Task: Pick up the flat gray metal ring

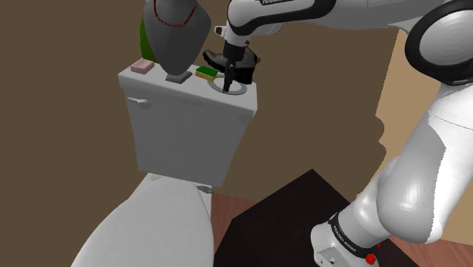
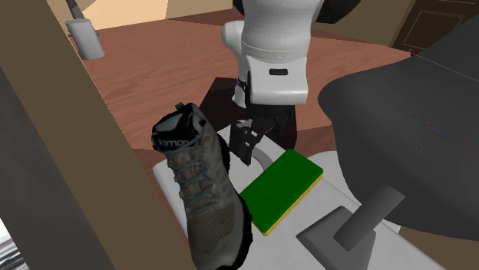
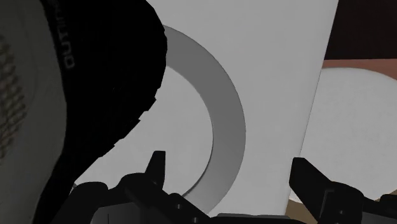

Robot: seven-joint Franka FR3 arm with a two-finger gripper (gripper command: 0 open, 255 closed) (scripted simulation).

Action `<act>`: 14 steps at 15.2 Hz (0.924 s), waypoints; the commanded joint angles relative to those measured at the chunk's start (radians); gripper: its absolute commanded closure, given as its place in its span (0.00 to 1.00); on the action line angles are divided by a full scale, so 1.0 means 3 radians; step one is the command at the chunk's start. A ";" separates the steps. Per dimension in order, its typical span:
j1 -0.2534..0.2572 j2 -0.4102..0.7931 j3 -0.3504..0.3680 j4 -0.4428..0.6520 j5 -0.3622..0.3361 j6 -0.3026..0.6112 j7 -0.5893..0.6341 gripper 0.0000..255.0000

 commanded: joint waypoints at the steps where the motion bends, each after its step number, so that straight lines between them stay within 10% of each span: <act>1: -0.0003 0.0032 0.0000 -0.0052 0.0002 0.0087 -0.0007 0.00; 4: -0.0003 0.0051 0.0000 -0.0098 0.0004 0.0151 -0.0008 0.00; 5: -0.0002 0.0050 0.0001 -0.0102 0.0004 0.0153 -0.0007 1.00; 14: -0.0003 0.0051 0.0000 -0.0098 0.0004 0.0151 -0.0008 1.00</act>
